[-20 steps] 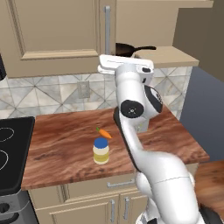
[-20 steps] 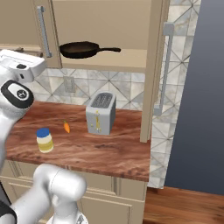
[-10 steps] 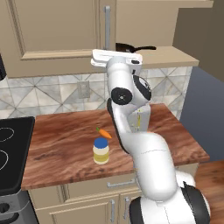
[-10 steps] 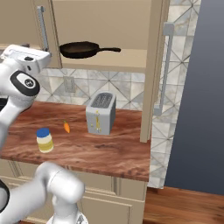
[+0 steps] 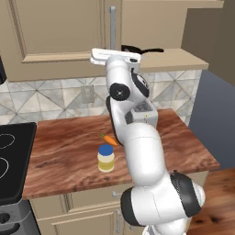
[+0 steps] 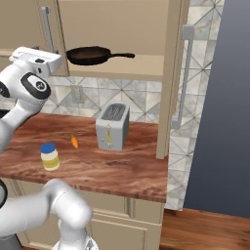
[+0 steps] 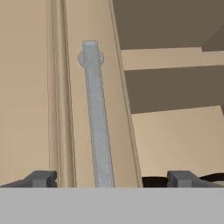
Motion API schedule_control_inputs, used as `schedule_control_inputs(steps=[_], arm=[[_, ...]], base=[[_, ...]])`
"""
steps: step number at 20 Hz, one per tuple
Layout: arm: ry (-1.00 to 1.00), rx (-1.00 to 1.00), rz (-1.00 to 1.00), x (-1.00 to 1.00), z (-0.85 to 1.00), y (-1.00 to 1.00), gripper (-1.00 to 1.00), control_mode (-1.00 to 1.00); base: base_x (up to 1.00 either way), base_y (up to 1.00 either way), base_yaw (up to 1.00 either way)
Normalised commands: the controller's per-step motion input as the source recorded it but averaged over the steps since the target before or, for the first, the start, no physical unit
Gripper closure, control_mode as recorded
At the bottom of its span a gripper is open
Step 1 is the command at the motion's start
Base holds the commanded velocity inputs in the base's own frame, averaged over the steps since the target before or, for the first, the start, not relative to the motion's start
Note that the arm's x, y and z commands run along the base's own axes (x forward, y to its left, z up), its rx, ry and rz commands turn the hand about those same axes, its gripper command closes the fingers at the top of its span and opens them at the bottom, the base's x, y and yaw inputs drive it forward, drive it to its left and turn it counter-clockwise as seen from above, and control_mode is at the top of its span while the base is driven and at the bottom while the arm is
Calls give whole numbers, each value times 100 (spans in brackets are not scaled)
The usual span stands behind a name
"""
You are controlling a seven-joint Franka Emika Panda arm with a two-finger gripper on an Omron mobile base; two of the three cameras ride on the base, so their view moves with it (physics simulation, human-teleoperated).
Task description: Pick the pan from the cabinet and place it on the stove. Then turn on the stove burner for the pan.
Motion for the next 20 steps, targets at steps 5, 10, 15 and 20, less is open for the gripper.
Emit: schedule_control_inputs(steps=[5, 10, 15, 20], arm=[[1, 1, 0, 51, -6, 5, -100, -100], [0, 0, 1, 53, -9, 10, -100, -100], [0, 1, 3, 46, -9, 11, -100, -100], [0, 0, 3, 40, -14, 5, 100, -100]], base=[[0, 0, 0], [0, 0, 0], [0, 0, 0], [0, 0, 0]])
